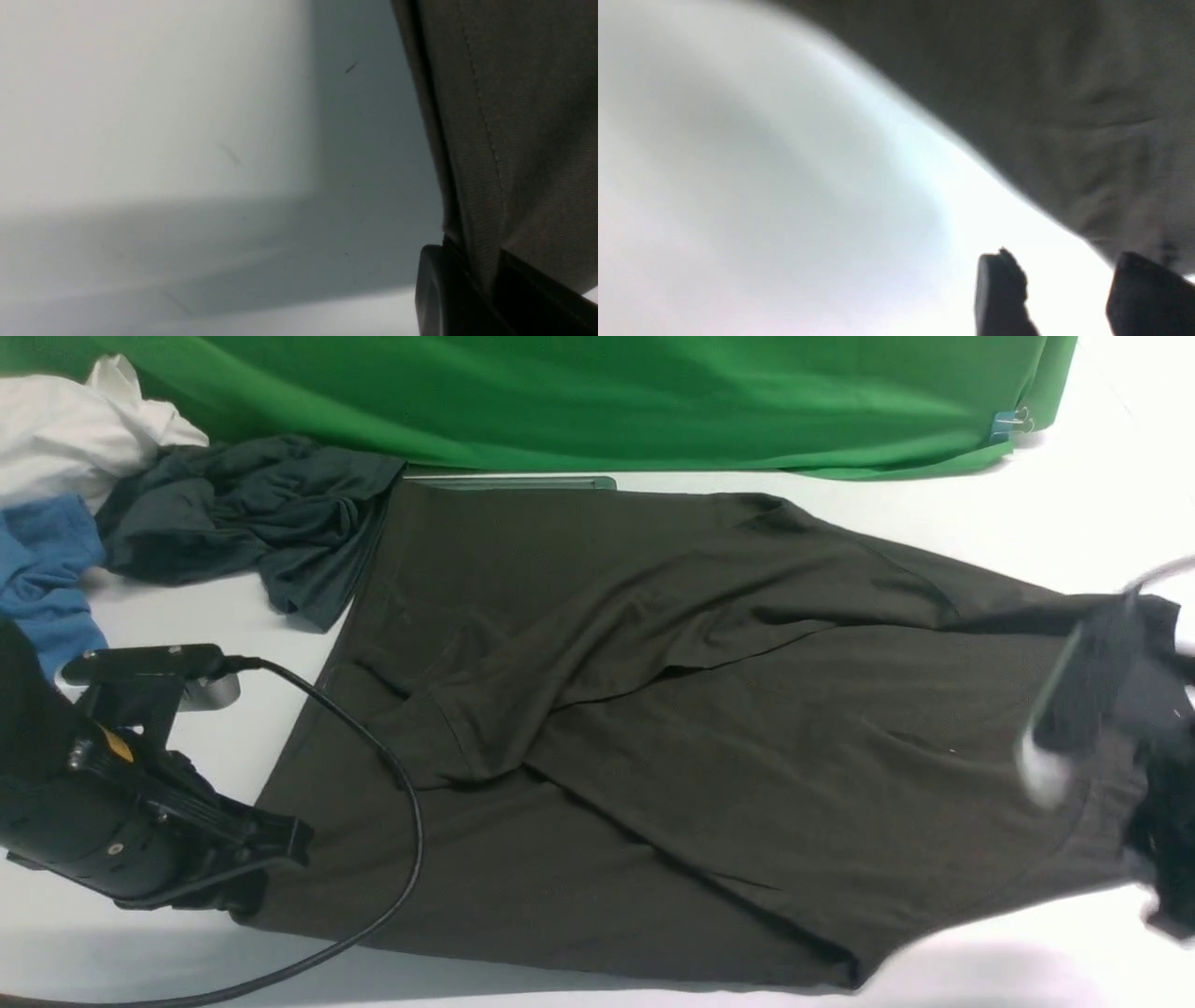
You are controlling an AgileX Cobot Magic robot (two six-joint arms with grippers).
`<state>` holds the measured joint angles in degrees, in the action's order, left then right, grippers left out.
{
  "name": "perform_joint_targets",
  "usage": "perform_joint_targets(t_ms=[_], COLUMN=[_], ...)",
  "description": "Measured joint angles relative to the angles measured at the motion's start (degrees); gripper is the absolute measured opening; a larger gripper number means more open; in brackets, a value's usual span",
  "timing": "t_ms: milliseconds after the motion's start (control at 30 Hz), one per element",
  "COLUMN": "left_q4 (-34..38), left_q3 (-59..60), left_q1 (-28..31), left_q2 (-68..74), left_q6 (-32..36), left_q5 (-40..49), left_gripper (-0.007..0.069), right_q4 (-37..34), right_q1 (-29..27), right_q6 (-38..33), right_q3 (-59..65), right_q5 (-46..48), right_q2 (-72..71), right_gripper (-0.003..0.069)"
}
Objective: Fold a long-sleeved shirt on a white desktop.
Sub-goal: 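Grasp the near edge of the shirt at its hem and shoulder corners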
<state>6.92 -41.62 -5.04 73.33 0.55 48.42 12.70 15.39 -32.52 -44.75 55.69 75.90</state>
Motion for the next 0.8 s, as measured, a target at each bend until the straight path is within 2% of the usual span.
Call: perform_joint_targets(t_ms=[133, 267, 500, 800], left_q4=[0.0, 0.0, 0.68, 0.81], left_q3=[0.19, 0.25, 0.25, 0.25], left_q1=[0.0, 0.0, 0.0, 0.0], left_q2=[0.0, -0.08, -0.19, -0.19], left_q6=[-0.23, -0.55, -0.55, -0.55], left_q5=[-0.01, -0.07, -0.25, -0.25], left_gripper=[0.0042, 0.0042, 0.0042, 0.0042], right_q4=[0.79, 2.22, 2.65, 1.31], right_q1=[-0.25, -1.48, -2.13, -2.32], right_q6=[-9.15, -13.16, -18.08, -18.86], right_q3=[8.4, 11.95, 11.95, 11.97], right_q5=[-10.91, -19.89, -25.31, -28.51], right_q2=[1.5, 2.9, 6.51, 9.39], right_gripper=[0.0342, 0.0344, 0.0344, 0.0344])
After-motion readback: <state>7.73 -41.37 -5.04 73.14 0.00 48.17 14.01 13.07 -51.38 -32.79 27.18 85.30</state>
